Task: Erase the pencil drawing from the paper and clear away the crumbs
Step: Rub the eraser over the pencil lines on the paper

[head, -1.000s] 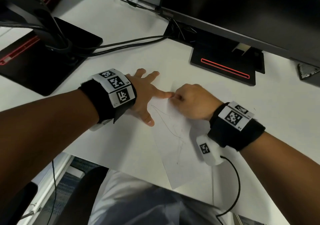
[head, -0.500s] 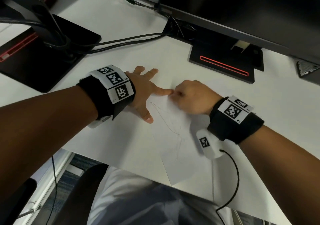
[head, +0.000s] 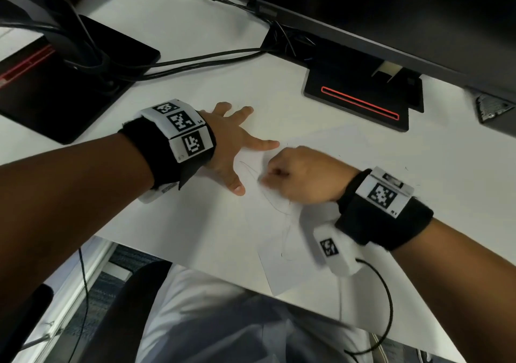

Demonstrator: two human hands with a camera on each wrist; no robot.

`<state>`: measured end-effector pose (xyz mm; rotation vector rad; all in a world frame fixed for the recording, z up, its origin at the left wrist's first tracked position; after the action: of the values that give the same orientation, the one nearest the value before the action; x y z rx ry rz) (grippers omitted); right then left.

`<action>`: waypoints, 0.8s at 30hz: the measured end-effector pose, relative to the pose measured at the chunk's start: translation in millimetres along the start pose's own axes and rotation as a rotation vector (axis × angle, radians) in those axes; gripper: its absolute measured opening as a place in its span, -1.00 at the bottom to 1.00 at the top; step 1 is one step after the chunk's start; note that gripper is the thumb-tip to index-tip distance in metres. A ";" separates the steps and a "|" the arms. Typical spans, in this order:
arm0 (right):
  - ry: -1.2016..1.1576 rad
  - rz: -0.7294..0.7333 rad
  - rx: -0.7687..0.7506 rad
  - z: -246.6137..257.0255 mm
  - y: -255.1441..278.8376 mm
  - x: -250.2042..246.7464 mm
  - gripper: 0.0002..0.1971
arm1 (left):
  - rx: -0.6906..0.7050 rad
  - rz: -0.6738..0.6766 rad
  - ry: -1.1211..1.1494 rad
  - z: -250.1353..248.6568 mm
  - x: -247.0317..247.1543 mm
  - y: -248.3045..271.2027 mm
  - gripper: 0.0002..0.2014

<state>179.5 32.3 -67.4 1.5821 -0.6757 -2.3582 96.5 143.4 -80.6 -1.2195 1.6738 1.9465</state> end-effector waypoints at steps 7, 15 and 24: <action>0.004 -0.034 -0.018 -2.8 3.9 -0.4 -0.57 | -0.004 0.001 0.012 0.1 0.0 0.3 0.08; 0.017 -0.035 -0.048 0.8 10.5 5.0 -0.57 | -0.014 0.014 0.013 -1.7 -0.9 -0.1 0.10; 0.020 -0.032 -0.039 -0.9 14.2 4.5 -0.57 | -0.019 0.015 0.013 -1.8 -0.9 2.1 0.09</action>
<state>177.6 17.8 -64.5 1.6104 -0.6012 -2.3598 96.3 141.4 -78.5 -1.2316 1.6794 1.9720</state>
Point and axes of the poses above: each hand's wrist, its own y-axis away from the middle knuckle, its own x-axis out of the palm, z = x × y, the point moved 6 cm from there along -y, towards the middle knuckle, and after that the axes turned 4 degrees about z, right-handed, at the moved point
